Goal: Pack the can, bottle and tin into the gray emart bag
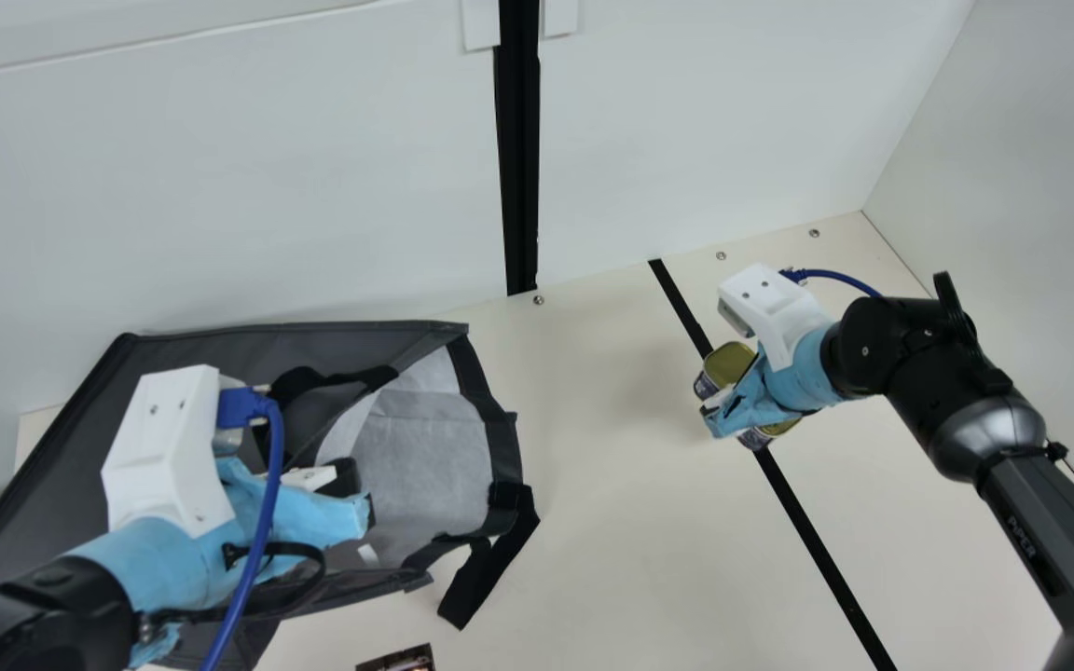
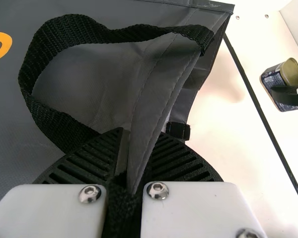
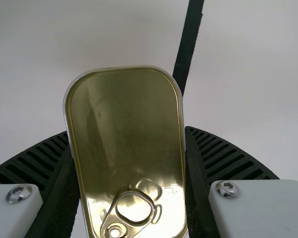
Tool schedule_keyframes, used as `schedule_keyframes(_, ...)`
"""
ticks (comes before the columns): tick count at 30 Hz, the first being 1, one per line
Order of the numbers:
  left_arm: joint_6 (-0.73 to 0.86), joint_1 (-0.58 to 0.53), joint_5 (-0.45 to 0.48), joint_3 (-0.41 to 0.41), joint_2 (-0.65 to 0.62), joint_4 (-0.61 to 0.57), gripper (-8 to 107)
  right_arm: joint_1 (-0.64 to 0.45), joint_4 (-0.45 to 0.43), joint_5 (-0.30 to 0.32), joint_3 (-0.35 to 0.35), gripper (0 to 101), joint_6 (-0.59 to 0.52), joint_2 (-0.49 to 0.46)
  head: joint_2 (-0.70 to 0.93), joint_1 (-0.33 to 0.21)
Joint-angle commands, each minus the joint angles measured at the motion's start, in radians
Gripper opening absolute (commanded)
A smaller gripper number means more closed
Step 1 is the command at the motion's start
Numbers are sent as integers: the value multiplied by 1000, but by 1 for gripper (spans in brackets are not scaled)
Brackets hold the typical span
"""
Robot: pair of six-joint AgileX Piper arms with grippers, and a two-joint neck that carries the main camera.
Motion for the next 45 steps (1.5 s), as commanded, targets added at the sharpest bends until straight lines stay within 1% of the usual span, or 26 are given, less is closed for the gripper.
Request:
schedule_keyframes(1, 0, 0, 0, 0, 0, 0, 10, 6, 6, 3, 5, 0, -6, -7, -1, -23)
schedule_keyframes(23, 0, 0, 0, 0, 0, 0, 10, 89, 52, 31, 63, 0, -51, -91, -1, -23)
schedule_keyframes(45, 0, 0, 0, 0, 0, 0, 10, 233, 44, 45, 110, 0, -9, -151, -1, -23)
